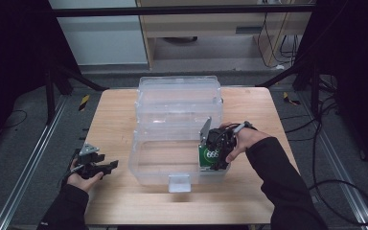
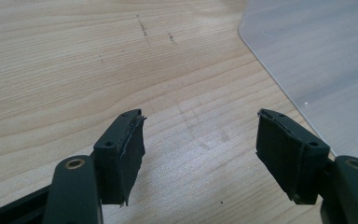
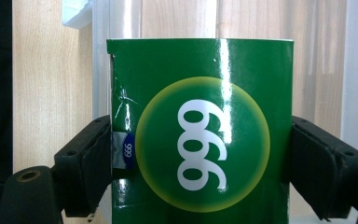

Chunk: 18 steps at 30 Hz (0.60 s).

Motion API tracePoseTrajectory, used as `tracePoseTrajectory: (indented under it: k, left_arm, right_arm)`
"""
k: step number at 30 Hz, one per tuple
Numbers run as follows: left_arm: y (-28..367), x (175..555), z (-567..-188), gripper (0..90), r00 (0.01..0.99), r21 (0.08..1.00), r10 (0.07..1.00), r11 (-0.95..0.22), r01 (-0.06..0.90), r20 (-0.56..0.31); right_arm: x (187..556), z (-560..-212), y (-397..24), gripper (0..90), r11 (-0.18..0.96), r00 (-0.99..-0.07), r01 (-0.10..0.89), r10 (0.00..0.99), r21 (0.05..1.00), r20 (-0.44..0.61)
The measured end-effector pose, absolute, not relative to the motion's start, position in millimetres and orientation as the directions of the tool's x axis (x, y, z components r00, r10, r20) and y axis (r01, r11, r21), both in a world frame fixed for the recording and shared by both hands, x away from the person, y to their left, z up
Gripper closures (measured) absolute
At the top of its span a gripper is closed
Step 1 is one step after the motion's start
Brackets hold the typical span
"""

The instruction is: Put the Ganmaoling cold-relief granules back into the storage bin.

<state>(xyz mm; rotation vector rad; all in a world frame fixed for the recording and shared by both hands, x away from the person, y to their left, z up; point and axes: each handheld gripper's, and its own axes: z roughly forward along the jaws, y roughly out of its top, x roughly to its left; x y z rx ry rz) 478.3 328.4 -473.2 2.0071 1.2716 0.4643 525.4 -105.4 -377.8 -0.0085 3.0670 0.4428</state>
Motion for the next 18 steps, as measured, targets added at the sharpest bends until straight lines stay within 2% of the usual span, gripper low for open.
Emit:
tracePoseTrajectory:
  k: [9,18]
  left_arm:
    - [328,479,-473,31.3,0.452,0.723,0.889,-0.269,0.637,-0.068]
    - [329,479,-474,31.3,0.454,0.723,0.888,-0.268,0.636,-0.07]
  right_arm:
    - [524,-365,-109,15.9,0.941,-0.999,0.022,0.036,0.337,-0.035]
    - [516,-348,-111,22.1,0.915,-0.991,0.058,0.102,0.398,-0.091]
